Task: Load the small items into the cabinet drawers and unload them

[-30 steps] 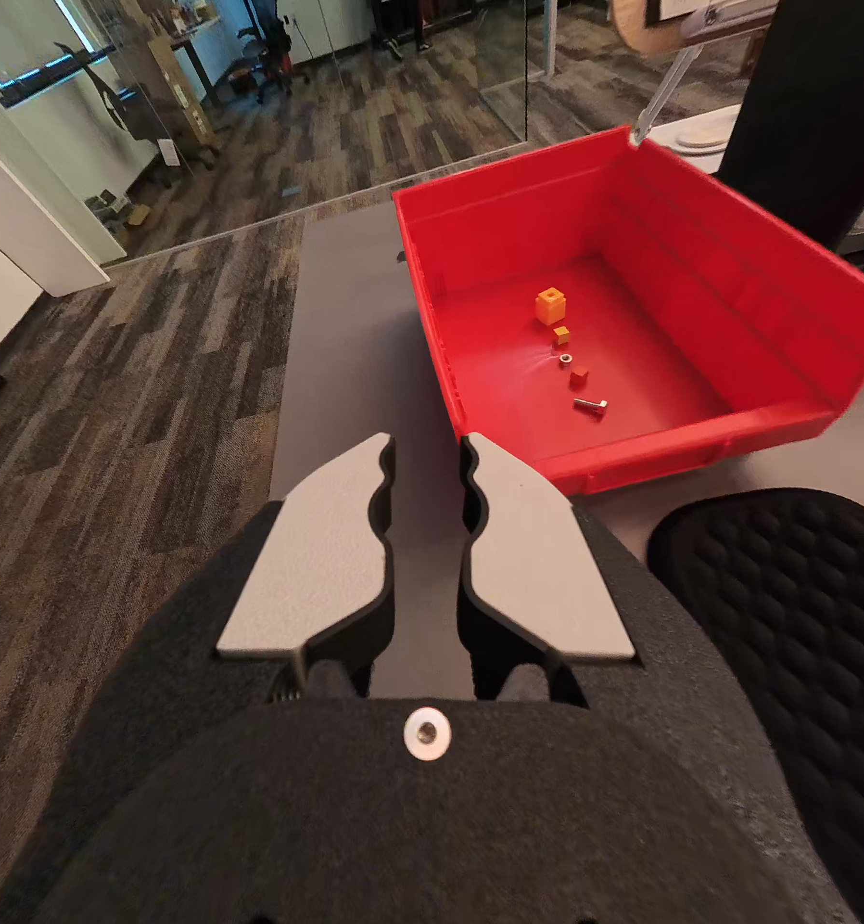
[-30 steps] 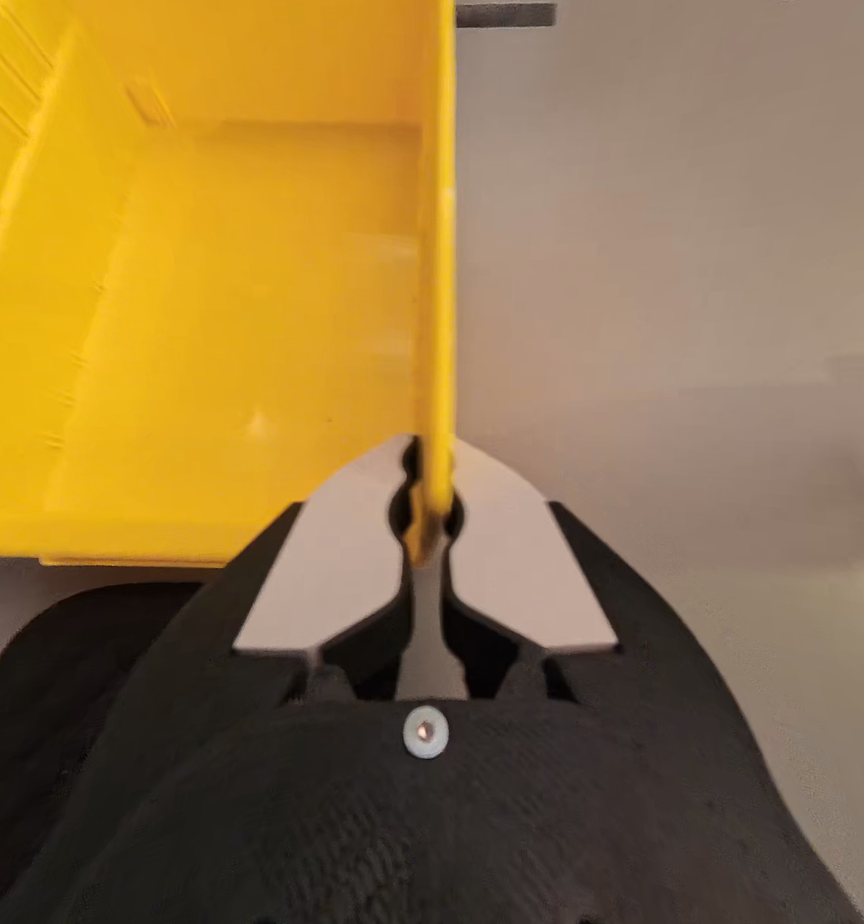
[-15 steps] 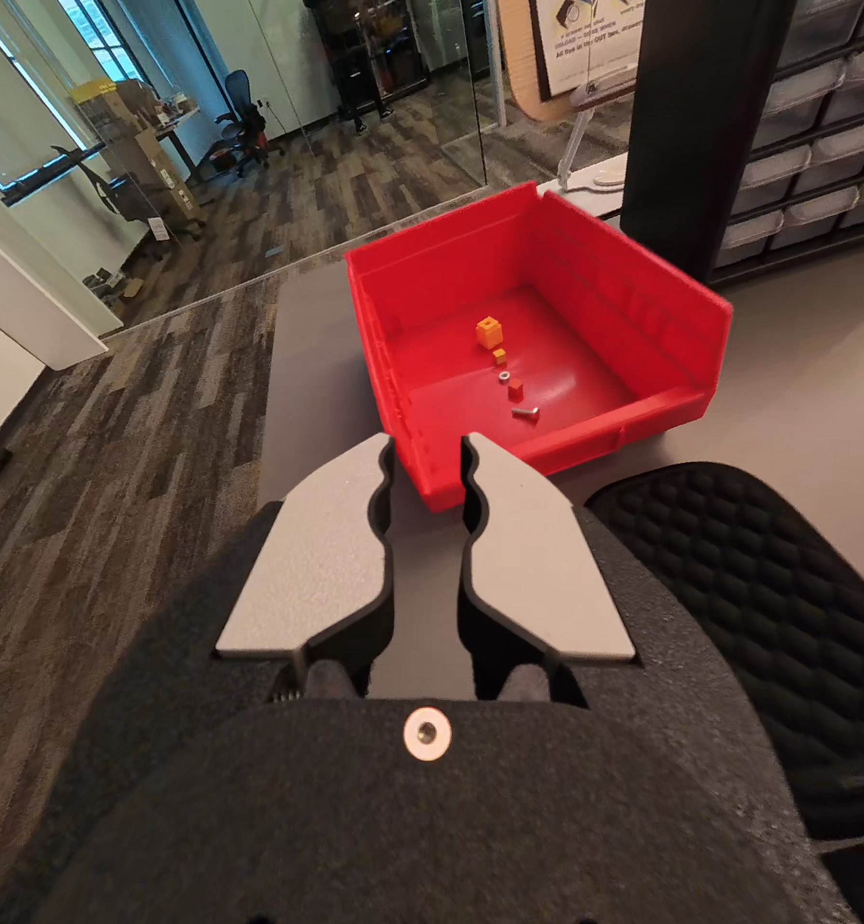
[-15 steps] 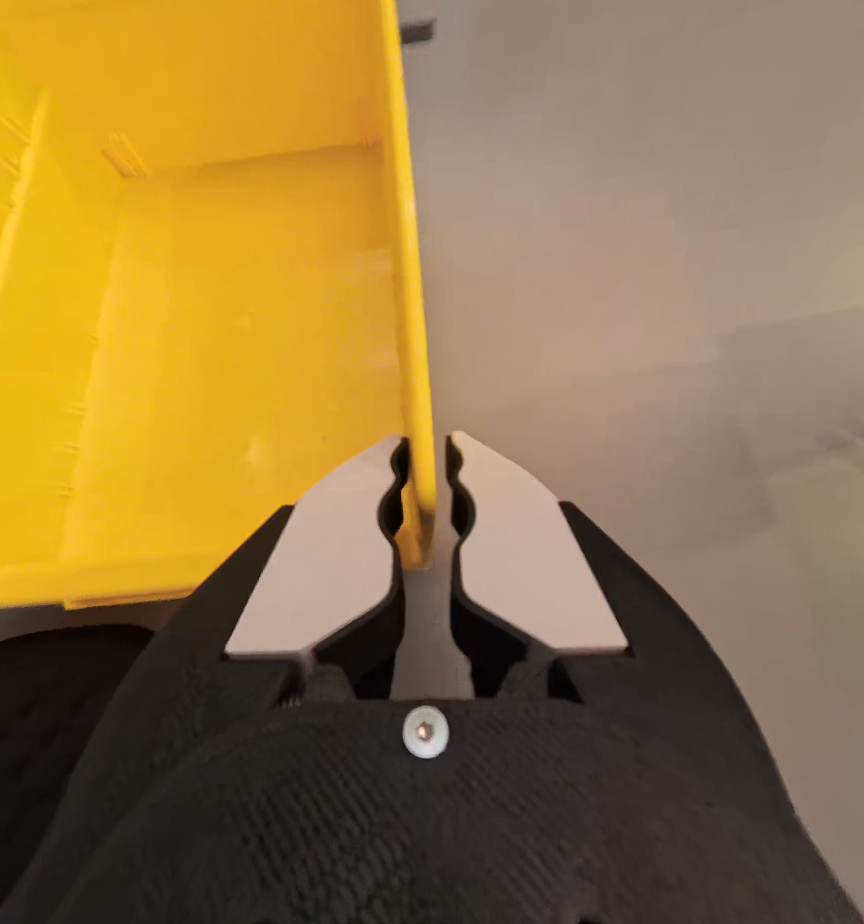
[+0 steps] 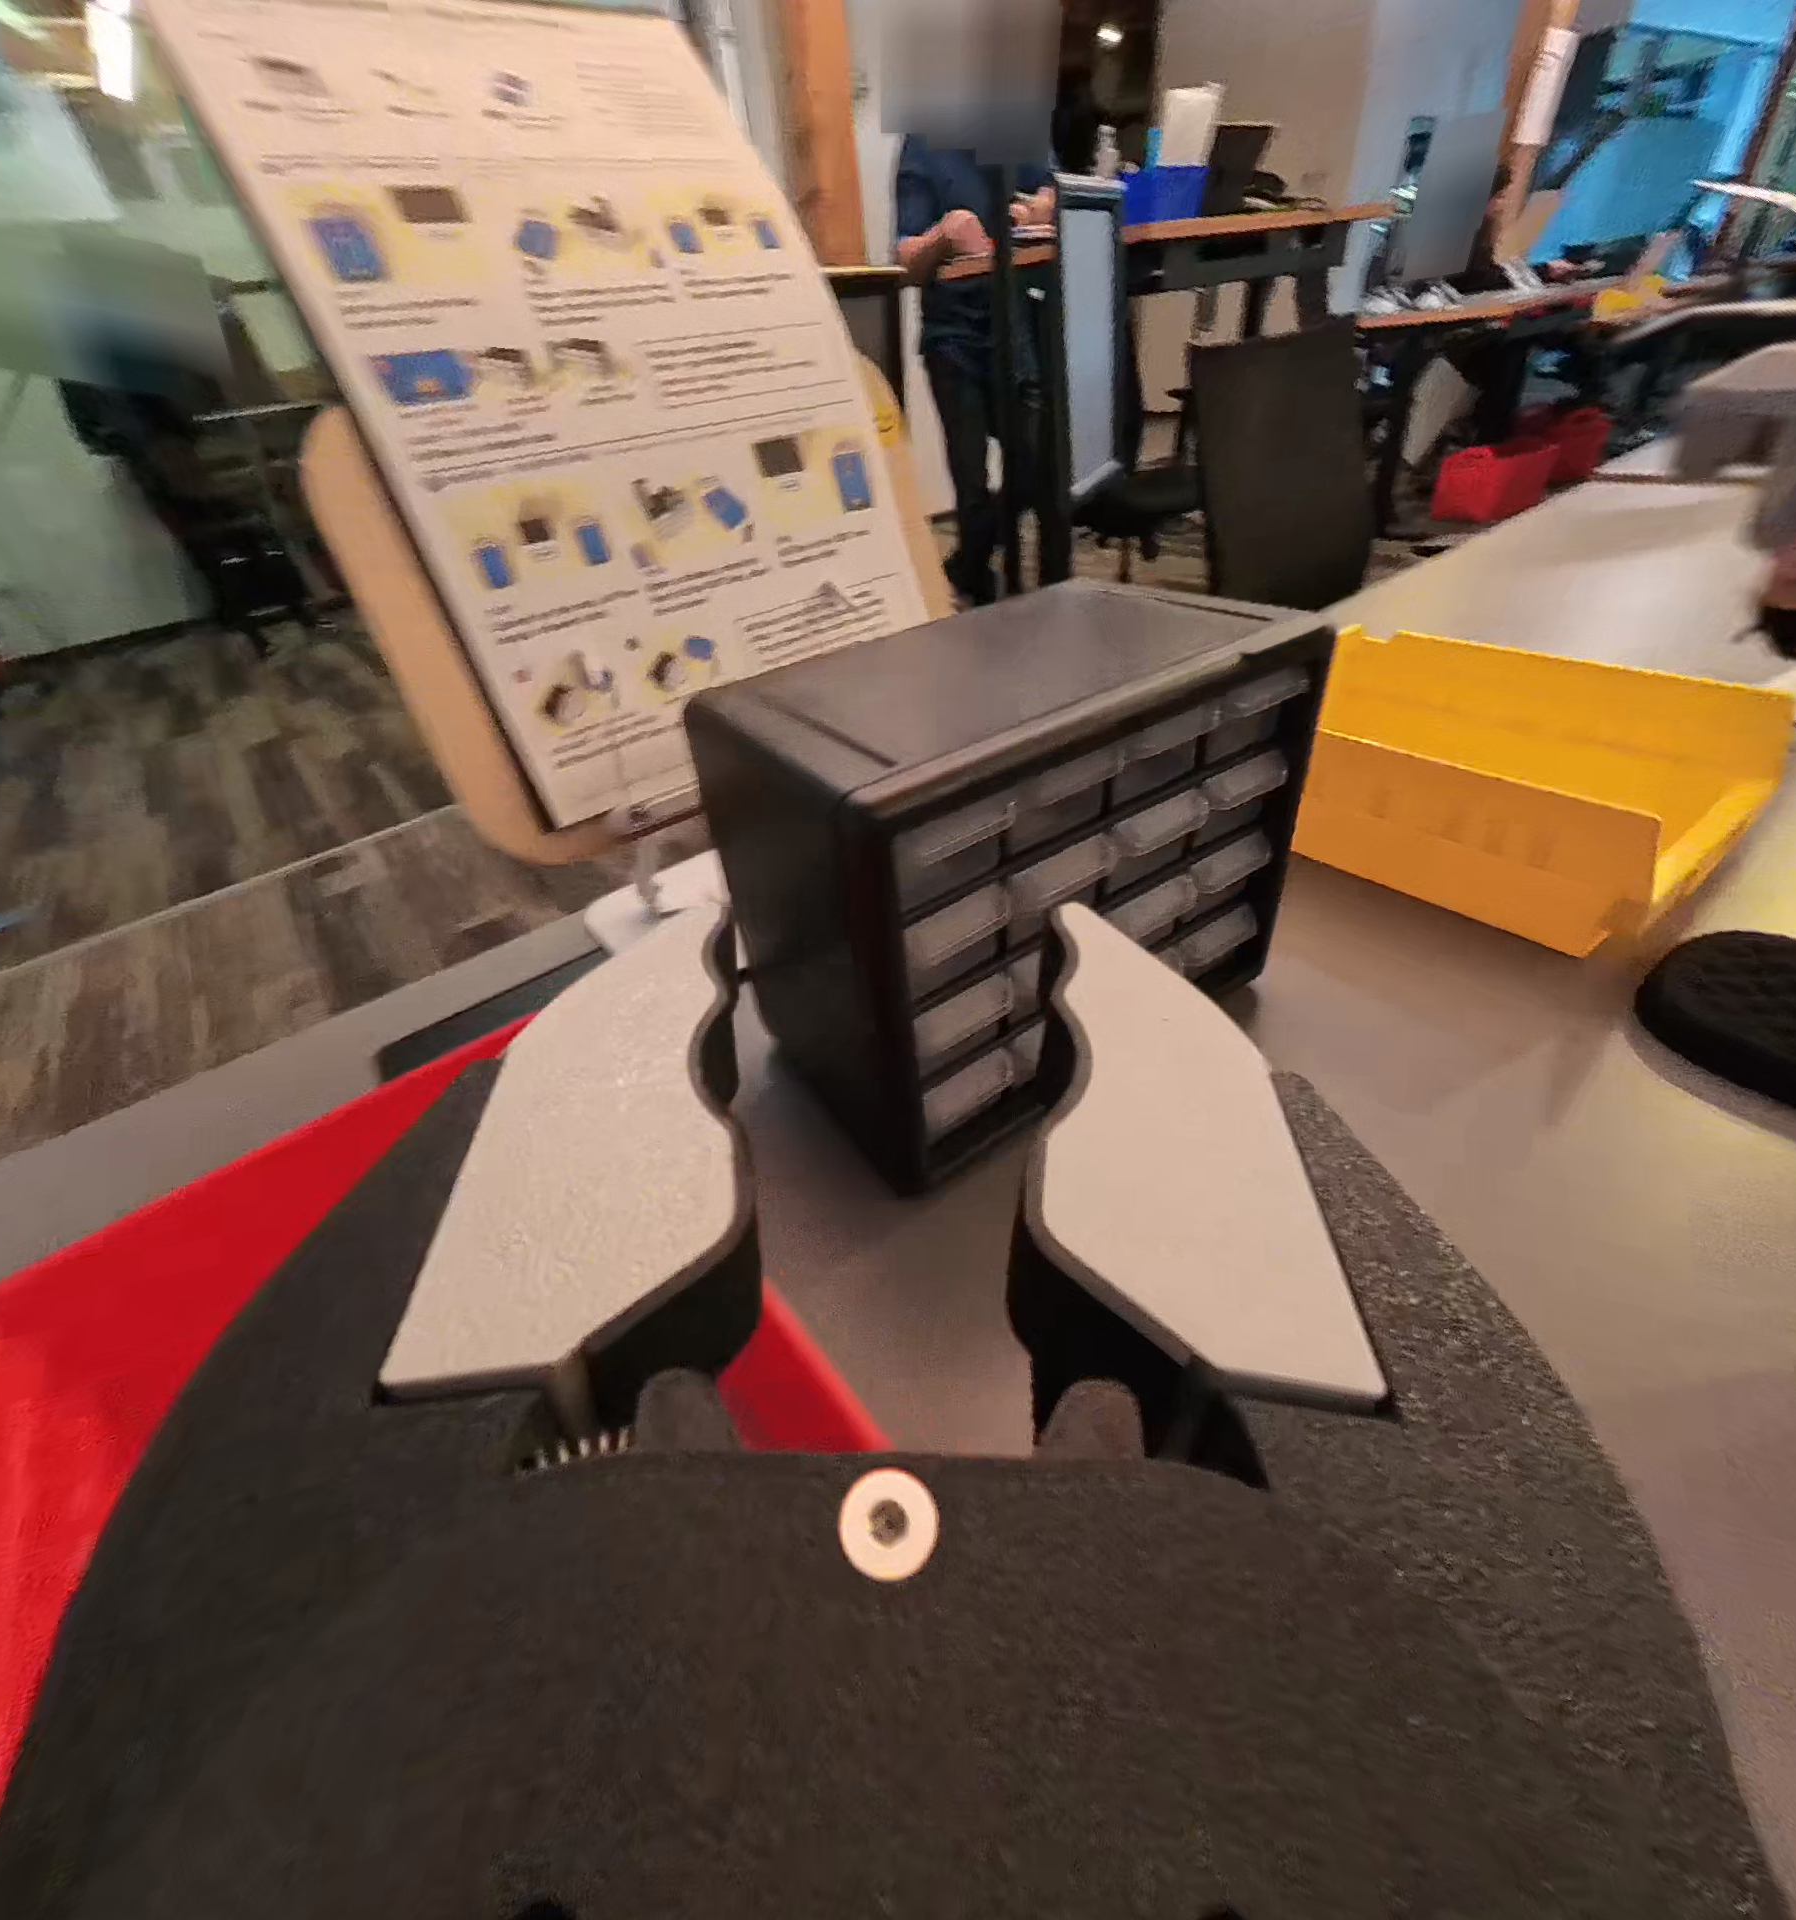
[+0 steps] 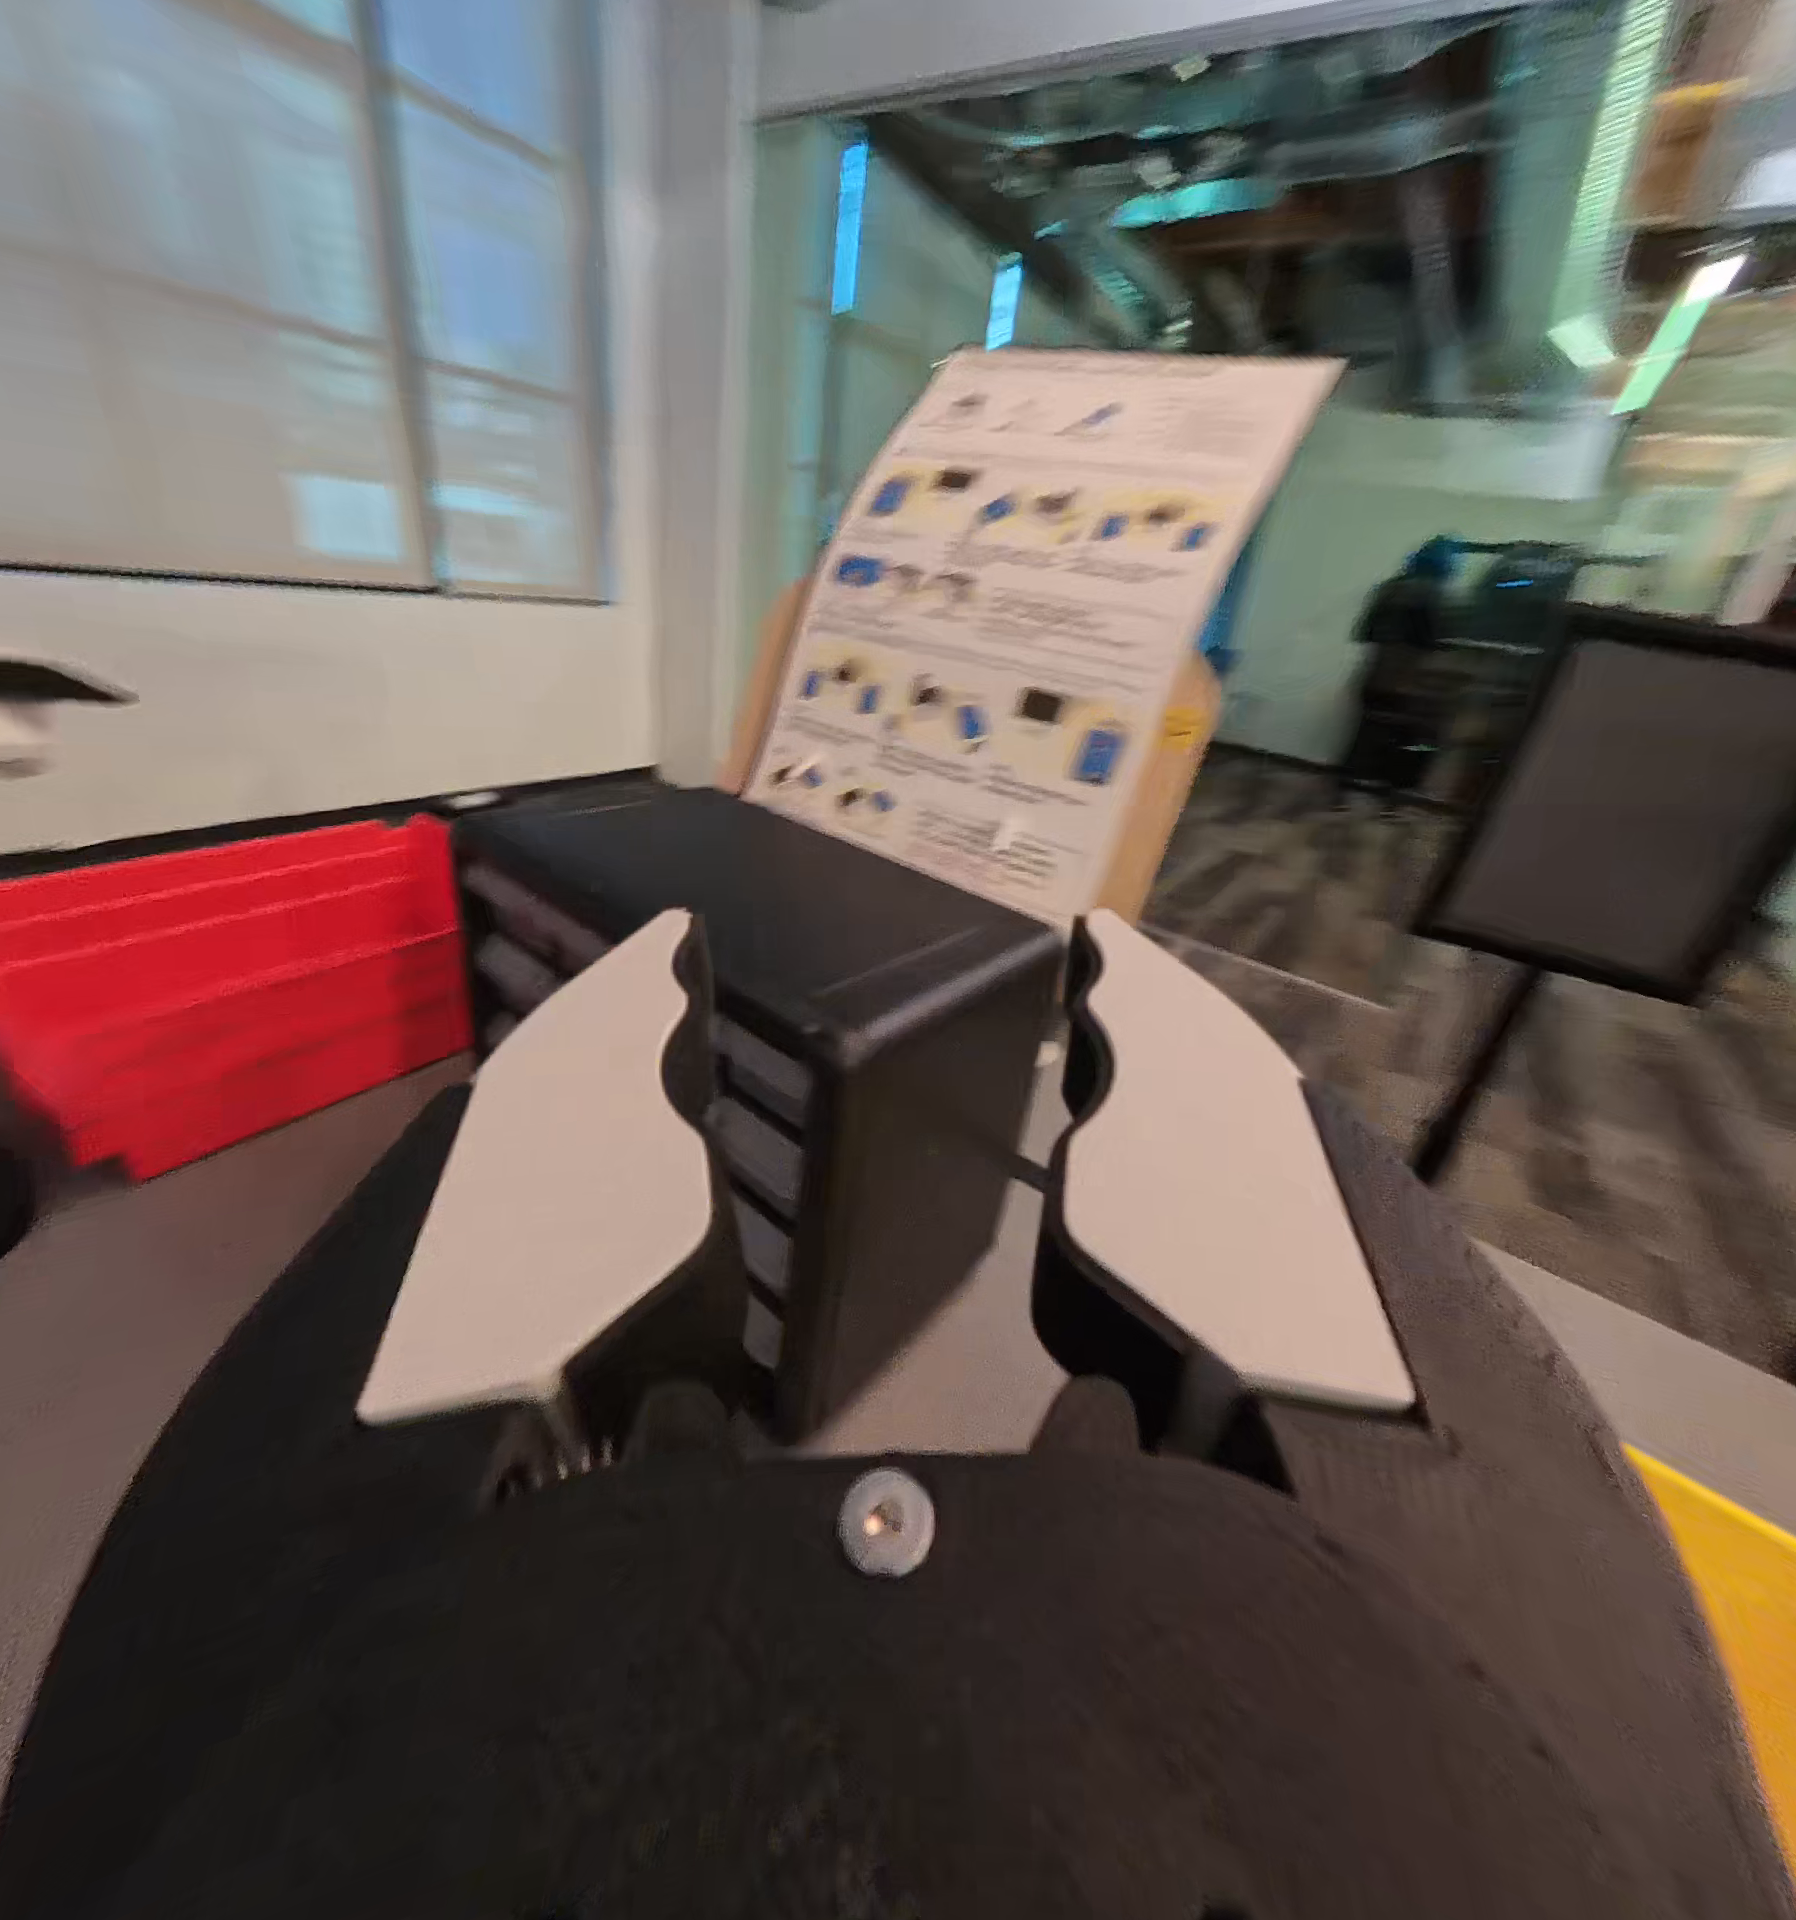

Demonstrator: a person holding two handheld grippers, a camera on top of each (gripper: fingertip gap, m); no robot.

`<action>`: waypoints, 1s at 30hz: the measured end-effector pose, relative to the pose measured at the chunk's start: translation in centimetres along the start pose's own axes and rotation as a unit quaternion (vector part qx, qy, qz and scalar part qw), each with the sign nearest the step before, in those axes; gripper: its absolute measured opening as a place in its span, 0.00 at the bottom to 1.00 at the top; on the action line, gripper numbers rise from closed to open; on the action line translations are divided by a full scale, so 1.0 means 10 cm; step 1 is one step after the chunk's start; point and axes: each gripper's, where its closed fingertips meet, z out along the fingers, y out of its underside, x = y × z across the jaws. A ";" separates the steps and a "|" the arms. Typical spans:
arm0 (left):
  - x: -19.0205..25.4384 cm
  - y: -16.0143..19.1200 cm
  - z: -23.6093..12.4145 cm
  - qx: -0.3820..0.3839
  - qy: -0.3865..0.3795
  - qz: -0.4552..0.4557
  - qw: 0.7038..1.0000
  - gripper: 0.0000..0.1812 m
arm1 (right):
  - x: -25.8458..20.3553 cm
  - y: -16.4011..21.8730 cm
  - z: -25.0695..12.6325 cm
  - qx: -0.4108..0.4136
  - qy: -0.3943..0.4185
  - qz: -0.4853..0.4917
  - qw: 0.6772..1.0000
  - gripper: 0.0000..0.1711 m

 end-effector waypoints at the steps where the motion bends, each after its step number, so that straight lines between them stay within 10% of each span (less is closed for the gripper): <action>1: 0.04 0.00 0.17 -0.007 0.017 0.001 1.000 0.32 | -0.07 0.12 0.18 -0.015 -0.025 0.004 1.000 0.40; 10: 0.07 0.54 0.97 -0.073 -0.034 -0.037 0.996 0.32 | -0.18 1.28 0.73 -0.070 0.004 0.088 0.994 0.41; 21: 0.20 1.15 1.33 -0.078 -0.142 -0.015 0.987 0.45 | -0.29 1.81 0.77 -0.085 -0.004 0.191 0.978 0.40; 30: 0.19 1.43 1.52 -0.069 -0.061 -0.116 0.989 0.48 | -0.40 2.19 0.88 -0.128 -0.023 0.198 0.972 0.46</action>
